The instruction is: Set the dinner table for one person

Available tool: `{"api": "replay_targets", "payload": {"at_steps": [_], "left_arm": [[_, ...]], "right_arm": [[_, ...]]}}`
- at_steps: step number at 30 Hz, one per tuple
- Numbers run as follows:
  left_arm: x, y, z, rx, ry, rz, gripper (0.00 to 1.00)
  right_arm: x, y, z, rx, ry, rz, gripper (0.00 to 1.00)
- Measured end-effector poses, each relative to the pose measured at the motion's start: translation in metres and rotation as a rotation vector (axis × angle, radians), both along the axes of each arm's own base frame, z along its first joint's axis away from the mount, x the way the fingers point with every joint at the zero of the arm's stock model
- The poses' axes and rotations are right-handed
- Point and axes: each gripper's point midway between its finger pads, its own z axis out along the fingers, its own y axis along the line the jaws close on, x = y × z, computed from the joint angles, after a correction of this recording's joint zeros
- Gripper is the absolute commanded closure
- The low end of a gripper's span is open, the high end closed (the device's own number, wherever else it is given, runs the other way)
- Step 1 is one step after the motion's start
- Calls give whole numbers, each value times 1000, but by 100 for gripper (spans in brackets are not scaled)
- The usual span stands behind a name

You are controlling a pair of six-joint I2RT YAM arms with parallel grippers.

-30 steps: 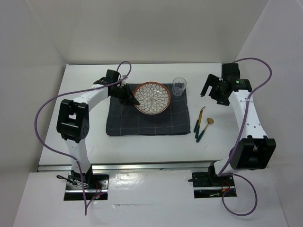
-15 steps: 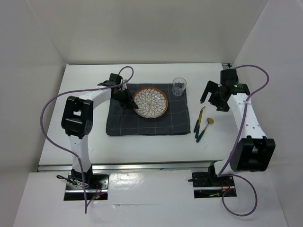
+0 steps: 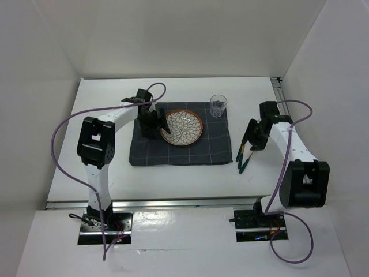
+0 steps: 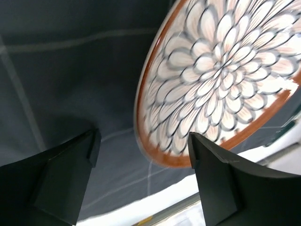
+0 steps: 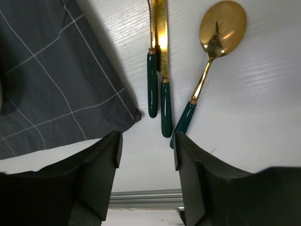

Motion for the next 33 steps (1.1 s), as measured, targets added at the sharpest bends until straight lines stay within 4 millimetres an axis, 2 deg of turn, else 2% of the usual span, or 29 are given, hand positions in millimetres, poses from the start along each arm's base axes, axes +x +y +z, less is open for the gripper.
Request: {"api": "replay_targets", "payload": {"at_steps": [2, 3, 4, 6, 10, 13, 16, 18, 26, 29, 30, 33], "left_arm": [[-6, 6, 6, 36, 4, -5, 5], [-8, 8, 11, 52, 0, -5, 5], [-9, 10, 19, 67, -12, -7, 5], [-5, 14, 40, 90, -55, -10, 5], [0, 21, 100, 105, -194, 3, 6], [-5, 26, 140, 103, -289, 8, 7], [-12, 30, 163, 103, -338, 18, 7], [-14, 31, 167, 106, -346, 21, 7], [-20, 33, 161, 118, -308, 18, 8], [-21, 34, 160, 119, -304, 18, 9], [-21, 34, 160, 119, -303, 18, 9], [-21, 34, 160, 120, -302, 18, 9]], "right_arm": [[3, 5, -4, 4, 4, 6, 50], [5, 7, -8, 6, 13, 12, 58], [6, 10, -13, 7, 25, 15, 62], [9, 13, -23, 11, 50, 10, 62], [14, 15, -42, 4, 92, -5, 62], [18, 12, -54, -16, 121, -18, 62], [20, 10, -66, -29, 145, -26, 63], [21, 9, -71, -31, 153, -28, 63], [30, 10, -83, -28, 149, -34, 68], [33, 11, -84, -24, 140, -36, 73], [35, 11, -84, -23, 137, -36, 79], [38, 12, -83, -29, 130, -35, 85]]}}
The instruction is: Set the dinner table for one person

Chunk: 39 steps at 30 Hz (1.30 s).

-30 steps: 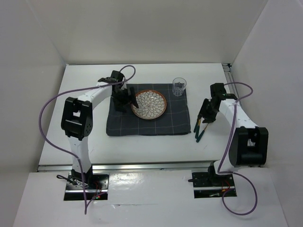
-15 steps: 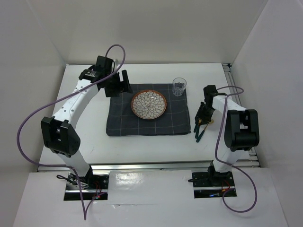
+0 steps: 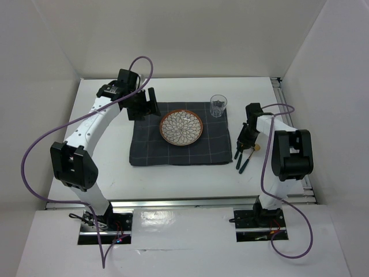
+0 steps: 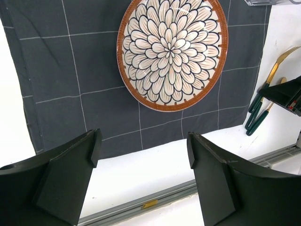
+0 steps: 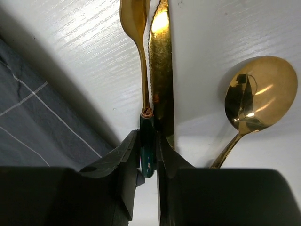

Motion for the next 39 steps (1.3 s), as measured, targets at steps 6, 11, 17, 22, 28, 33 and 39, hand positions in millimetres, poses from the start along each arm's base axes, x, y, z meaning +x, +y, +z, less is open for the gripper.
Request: {"api": "replay_targets", "payload": {"at_steps": [6, 11, 17, 22, 28, 33, 39], "left_arm": [[-2, 1, -1, 4, 6, -2, 9], [-4, 3, -1, 18, 17, 5, 9], [6, 10, 24, 52, -37, 16, 9], [16, 25, 65, 88, -125, 72, 9], [15, 68, 93, 119, -165, 200, 9], [4, 99, 110, 106, -195, 293, 9], [-6, 107, 118, 83, -213, 305, 9]], "right_arm": [[3, -5, 5, -61, -2, -1, 97], [17, -2, 30, -91, -58, 14, 97], [35, 38, 75, -62, -164, 109, 97], [33, 161, 120, 41, -275, 353, 97], [20, 308, 146, 220, -334, 599, 97], [36, 381, 120, 272, -318, 672, 97], [45, 423, 69, 299, -265, 694, 97]]}}
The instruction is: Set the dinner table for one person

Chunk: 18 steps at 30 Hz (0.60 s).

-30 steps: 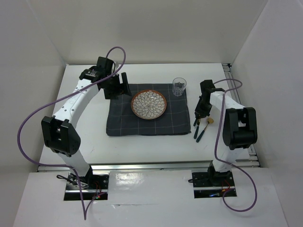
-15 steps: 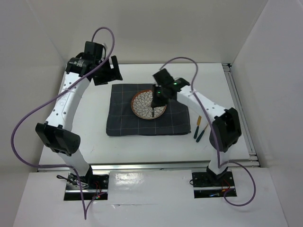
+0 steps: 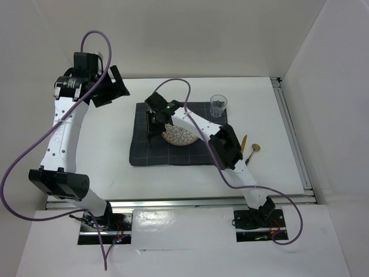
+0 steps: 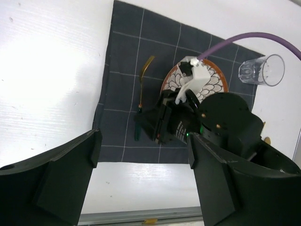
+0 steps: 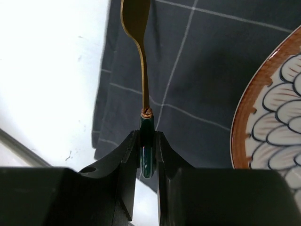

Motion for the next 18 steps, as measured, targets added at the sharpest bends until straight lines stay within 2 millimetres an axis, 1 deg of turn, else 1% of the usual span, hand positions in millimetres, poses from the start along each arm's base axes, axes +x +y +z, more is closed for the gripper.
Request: {"api": "replay_targets", "payload": {"at_steps": [4, 6, 8, 12, 15, 17, 18], "left_arm": [[-2, 2, -13, -10, 40, -1, 9], [-3, 5, -18, -14, 54, 4, 9], [-4, 6, -20, -17, 59, 4, 9], [-4, 5, -21, -22, 63, -1, 9], [-4, 5, -21, -24, 64, -4, 9], [-4, 5, -22, -24, 65, -5, 9], [-4, 5, -22, -24, 65, -6, 9]], "right_arm": [[-2, 2, -24, -13, 50, -15, 97], [-2, 4, -28, -10, 61, -23, 97], [-1, 6, -31, -4, 67, -31, 95], [1, 10, -37, 11, 72, -42, 77], [1, 12, -45, 14, 86, -47, 61], [0, 13, -49, 14, 95, -49, 57], [0, 13, -49, 13, 97, -50, 57]]}}
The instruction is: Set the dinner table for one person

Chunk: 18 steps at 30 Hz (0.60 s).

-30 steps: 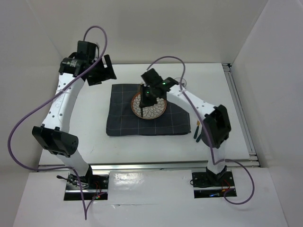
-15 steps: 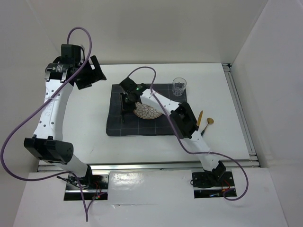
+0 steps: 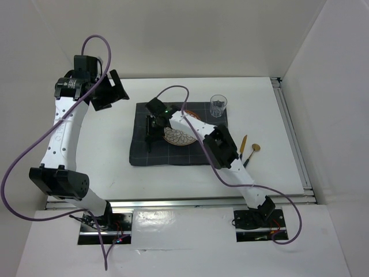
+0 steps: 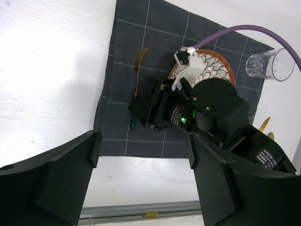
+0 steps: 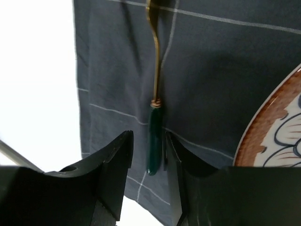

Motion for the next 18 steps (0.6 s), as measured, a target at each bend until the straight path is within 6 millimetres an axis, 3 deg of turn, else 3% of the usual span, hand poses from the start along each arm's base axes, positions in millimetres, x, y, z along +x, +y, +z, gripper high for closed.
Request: {"api": "replay_targets", "payload": {"at_steps": [4, 6, 8, 11, 14, 15, 16, 18], "left_arm": [[0, -1, 0, -6, -1, -5, 9], [0, -1, 1, -13, -1, -9, 9], [0, -2, 1, -19, -3, -14, 9], [0, -3, 1, -24, -3, -19, 9], [0, -5, 2, -32, -6, -26, 9], [0, -6, 2, -35, -7, -30, 9], [0, -6, 3, -38, -8, -32, 9], [1, -9, 4, -47, -12, -42, 9]], "right_arm": [[3, -2, 10, 7, -18, -10, 55], [2, -10, 24, 5, -39, -21, 55], [-1, -22, 46, 7, -69, -38, 55], [0, -55, 96, 7, -149, -101, 55], [-5, -122, 140, -20, -219, -220, 54], [-9, -152, 148, -32, -233, -275, 49], [-14, -190, 152, -56, -235, -345, 49], [-23, -261, 141, -111, -205, -482, 49]]}}
